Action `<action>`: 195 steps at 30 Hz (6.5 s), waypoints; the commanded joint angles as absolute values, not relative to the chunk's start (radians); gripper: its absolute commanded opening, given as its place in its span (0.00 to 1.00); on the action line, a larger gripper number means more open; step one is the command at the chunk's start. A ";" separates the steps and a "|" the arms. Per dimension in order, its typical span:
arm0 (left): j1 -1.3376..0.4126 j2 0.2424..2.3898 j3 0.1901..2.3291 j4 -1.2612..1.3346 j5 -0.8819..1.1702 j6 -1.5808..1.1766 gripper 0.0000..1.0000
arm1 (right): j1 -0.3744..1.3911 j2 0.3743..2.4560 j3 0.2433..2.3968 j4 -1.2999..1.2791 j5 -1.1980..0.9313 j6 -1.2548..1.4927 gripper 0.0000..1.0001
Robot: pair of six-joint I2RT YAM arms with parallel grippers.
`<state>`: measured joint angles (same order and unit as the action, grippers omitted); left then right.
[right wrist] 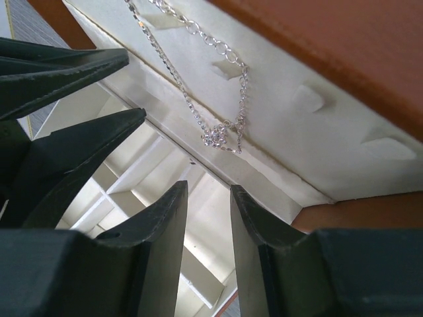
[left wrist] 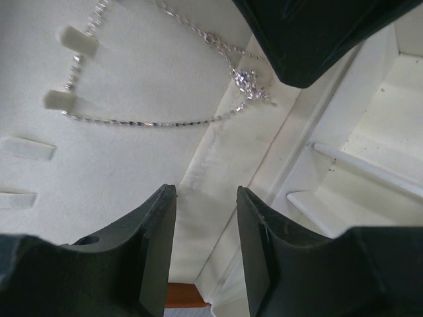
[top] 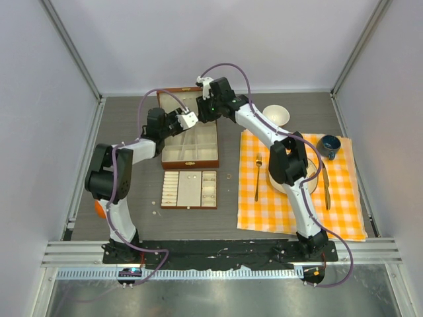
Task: Organize the mixed jewelry
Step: Place the jewelry in the jewelry box.
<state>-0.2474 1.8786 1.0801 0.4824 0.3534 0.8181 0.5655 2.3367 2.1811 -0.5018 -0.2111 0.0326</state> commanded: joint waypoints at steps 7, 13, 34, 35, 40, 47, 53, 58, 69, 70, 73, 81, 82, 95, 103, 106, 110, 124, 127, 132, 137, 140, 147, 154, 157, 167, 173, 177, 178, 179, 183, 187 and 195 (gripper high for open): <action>-0.242 1.965 1.137 0.591 0.301 0.862 0.45 | 0.569 2.319 2.217 -0.468 -0.193 0.021 0.38; -0.242 1.973 1.129 0.636 0.287 0.857 0.42 | 0.568 2.315 2.235 -0.466 -0.180 0.008 0.38; -0.242 1.916 1.094 0.643 0.288 0.841 0.45 | 0.531 2.348 2.321 -0.468 -0.133 -0.031 0.38; -0.242 1.914 1.092 0.646 0.287 0.839 0.46 | 0.529 2.350 2.324 -0.468 -0.133 -0.031 0.38; -0.242 1.902 1.086 0.663 0.272 0.838 0.51 | 0.529 2.359 2.344 -0.468 -0.135 -0.034 0.38; -0.242 1.898 1.072 0.696 0.261 0.839 0.52 | 0.529 2.344 2.329 -0.468 -0.147 -0.026 0.38; -0.242 1.904 1.071 0.718 0.256 0.845 0.52 | 0.529 2.309 2.289 -0.471 -0.155 -0.023 0.38; -0.242 1.945 1.098 0.718 0.245 0.859 0.52 | 0.531 2.295 2.273 -0.469 -0.155 -0.021 0.38; -0.242 2.002 1.146 0.690 0.244 0.882 0.45 | 0.535 2.280 2.264 -0.469 -0.152 -0.023 0.38; -0.242 2.003 1.146 0.689 0.245 0.885 0.43 | 0.535 2.278 2.263 -0.471 -0.152 -0.023 0.38; -0.242 2.008 1.146 0.678 0.247 0.890 0.33 | 0.535 2.278 2.261 -0.471 -0.152 -0.025 0.38; -0.242 2.003 1.146 0.614 0.278 0.899 0.02 | 0.535 2.283 2.266 -0.471 -0.152 -0.023 0.38; -0.242 2.000 1.146 0.604 0.281 0.899 0.00 | 0.535 2.284 2.266 -0.469 -0.150 -0.023 0.38; -0.241 1.893 1.129 0.454 0.379 0.879 0.00 | 0.534 2.284 2.266 -0.471 -0.155 -0.023 0.38; -0.241 1.852 1.123 0.385 0.423 0.871 0.00 | 0.541 2.286 2.260 -0.471 -0.175 -0.008 0.38; -0.241 1.842 1.121 0.373 0.429 0.865 0.00 | 0.546 2.284 2.253 -0.469 -0.178 -0.005 0.39; -0.241 1.832 1.114 0.370 0.430 0.861 0.00 | 0.561 2.284 2.246 -0.471 -0.169 -0.008 0.40; -0.236 1.810 1.092 0.446 0.338 0.871 0.39 | 0.571 2.273 2.238 -0.469 -0.144 -0.017 0.39; -0.236 1.835 1.101 0.469 0.315 0.883 0.50 | 0.571 2.276 2.244 -0.468 -0.140 -0.018 0.40; -0.235 1.874 1.118 0.499 0.295 0.897 0.55 | 0.571 2.275 2.243 -0.469 -0.138 -0.021 0.39; -0.235 1.910 1.121 0.503 0.299 0.916 0.55 | 0.571 2.270 2.240 -0.468 -0.132 -0.025 0.39; -0.236 1.930 1.115 0.529 0.295 0.925 0.55 | 0.571 2.269 2.237 -0.468 -0.135 -0.025 0.39; -0.236 1.968 1.118 0.586 0.276 0.936 0.54 | 0.571 2.270 2.232 -0.468 -0.135 -0.025 0.39; -0.238 1.986 1.123 0.592 0.278 0.940 0.37 | 0.571 2.269 2.227 -0.468 -0.133 -0.025 0.39; -0.241 1.993 1.124 0.594 0.278 0.945 0.26 | 0.571 2.267 2.226 -0.469 -0.135 -0.025 0.39; -0.249 2.002 1.141 0.561 0.290 0.951 0.01 | 0.571 2.261 2.220 -0.469 -0.130 -0.028 0.39; -0.249 1.976 1.115 0.551 0.319 0.950 0.00 | 0.571 2.266 2.223 -0.466 -0.132 -0.025 0.39; -0.249 1.954 1.095 0.546 0.337 0.950 0.00 | 0.571 2.266 2.229 -0.468 -0.138 -0.017 0.39; -0.249 1.950 1.091 0.545 0.341 0.946 0.00 | 0.571 2.267 2.232 -0.466 -0.140 -0.015 0.39; -0.249 1.945 1.085 0.543 0.344 0.946 0.00 | 0.571 2.270 2.232 -0.468 -0.138 -0.012 0.39; -0.249 1.916 1.068 0.548 0.362 0.934 0.00 | 0.572 2.278 2.240 -0.466 -0.146 -0.003 0.40; -0.249 1.888 1.054 0.554 0.380 0.917 0.00 | 0.571 2.289 2.255 -0.466 -0.155 -0.002 0.42; -0.250 1.862 1.045 0.552 0.397 0.905 0.00 | 0.575 2.299 2.266 -0.466 -0.160 -0.002 0.50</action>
<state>-0.2432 1.9194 1.0554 0.5426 0.3473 0.9249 0.5686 2.3627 2.2173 -0.4980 -0.1509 -0.0128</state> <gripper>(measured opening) 0.013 0.485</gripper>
